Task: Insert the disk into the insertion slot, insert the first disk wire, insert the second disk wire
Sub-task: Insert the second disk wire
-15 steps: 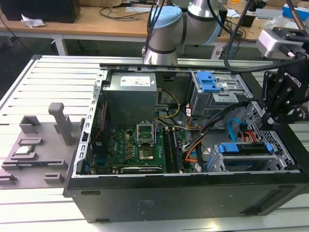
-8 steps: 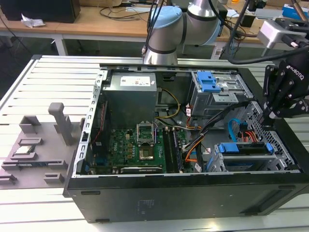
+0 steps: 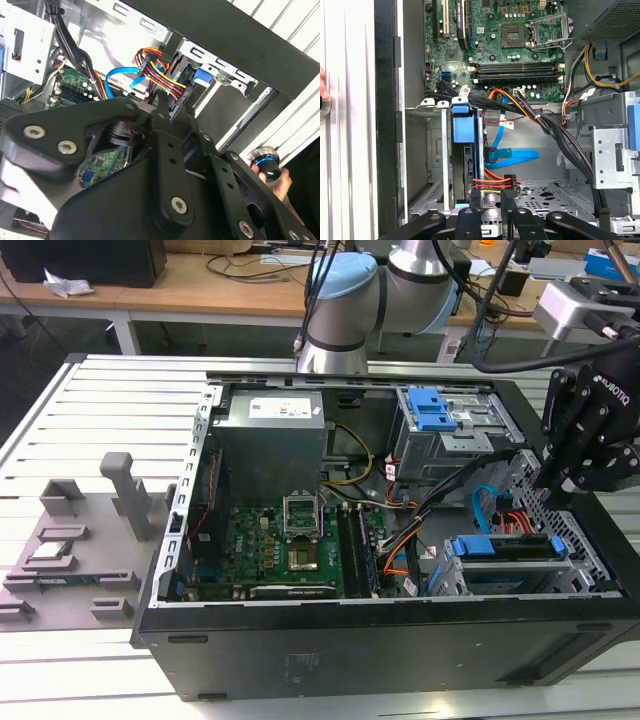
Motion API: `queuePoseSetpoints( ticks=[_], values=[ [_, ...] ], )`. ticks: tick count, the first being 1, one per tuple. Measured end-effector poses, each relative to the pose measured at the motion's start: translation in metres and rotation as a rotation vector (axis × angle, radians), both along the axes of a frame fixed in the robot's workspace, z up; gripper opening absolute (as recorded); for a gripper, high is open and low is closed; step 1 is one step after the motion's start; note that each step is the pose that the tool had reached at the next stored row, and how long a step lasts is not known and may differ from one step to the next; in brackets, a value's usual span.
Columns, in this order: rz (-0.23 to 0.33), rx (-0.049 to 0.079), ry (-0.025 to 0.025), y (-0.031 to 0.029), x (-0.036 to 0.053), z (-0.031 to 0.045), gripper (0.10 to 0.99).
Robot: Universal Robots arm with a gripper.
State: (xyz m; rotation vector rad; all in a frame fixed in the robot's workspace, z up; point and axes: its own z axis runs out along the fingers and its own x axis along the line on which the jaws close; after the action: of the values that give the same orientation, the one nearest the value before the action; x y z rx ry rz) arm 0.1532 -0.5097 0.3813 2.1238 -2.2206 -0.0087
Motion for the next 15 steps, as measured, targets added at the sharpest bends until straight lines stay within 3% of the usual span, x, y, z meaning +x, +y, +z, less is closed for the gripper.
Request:
queuePoseSetpoints(
  ticks=[1,2,6,7,11,15],
  values=[
    [0.0,0.0,0.0,0.0001,-0.0001,0.0001,0.302],
    [0.0,0.0,0.0,0.0019,-0.0013,0.0,0.302],
    [0.0,0.0,0.0,0.0036,-0.035,-0.0047,0.302],
    [0.0,0.0,0.0,0.0036,-0.0383,-0.0054,0.302],
    [0.0,0.0,0.0,0.0035,-0.0417,-0.0105,0.302],
    [0.0,-0.001,0.0,0.0035,-0.0419,-0.0107,0.302]
  ],
)
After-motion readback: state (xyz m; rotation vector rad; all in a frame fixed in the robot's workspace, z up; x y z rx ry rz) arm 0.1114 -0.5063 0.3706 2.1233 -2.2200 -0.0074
